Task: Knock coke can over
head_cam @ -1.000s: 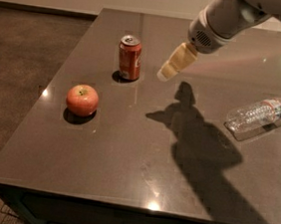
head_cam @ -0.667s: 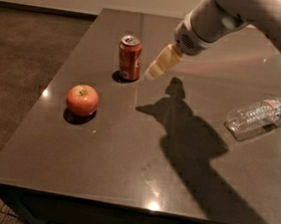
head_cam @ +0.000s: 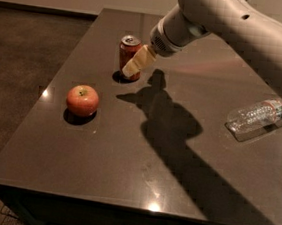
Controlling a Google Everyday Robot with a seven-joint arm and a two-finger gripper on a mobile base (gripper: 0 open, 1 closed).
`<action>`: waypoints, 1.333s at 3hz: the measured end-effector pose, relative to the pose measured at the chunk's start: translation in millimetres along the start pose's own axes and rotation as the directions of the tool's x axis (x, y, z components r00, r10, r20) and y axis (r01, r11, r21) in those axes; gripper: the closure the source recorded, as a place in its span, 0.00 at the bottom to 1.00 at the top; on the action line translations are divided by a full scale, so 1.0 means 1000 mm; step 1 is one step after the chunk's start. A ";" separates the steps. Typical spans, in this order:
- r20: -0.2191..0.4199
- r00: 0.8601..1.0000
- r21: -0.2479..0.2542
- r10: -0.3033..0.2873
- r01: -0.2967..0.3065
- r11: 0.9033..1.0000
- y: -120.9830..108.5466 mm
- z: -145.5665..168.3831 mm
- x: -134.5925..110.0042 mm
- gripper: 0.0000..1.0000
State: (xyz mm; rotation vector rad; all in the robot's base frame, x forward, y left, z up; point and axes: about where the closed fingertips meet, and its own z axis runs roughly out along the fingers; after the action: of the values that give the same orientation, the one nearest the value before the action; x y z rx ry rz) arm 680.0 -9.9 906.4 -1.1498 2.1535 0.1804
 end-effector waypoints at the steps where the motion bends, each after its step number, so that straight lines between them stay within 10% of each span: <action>1: 0.049 0.999 -0.040 0.010 -0.008 0.999 0.008 0.008 -0.019 0.00; 3: 0.102 0.994 -0.095 0.032 -0.022 0.995 0.017 0.023 -0.039 0.00; 4: 0.100 0.994 -0.094 0.037 -0.028 0.995 0.016 0.029 -0.042 0.18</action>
Offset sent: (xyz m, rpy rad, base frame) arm 0.0115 0.0517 0.0134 0.1851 0.0171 0.0761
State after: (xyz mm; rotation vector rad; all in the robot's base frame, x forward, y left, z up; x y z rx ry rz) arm 698.3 40.8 907.8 -1.1325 2.0939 0.3488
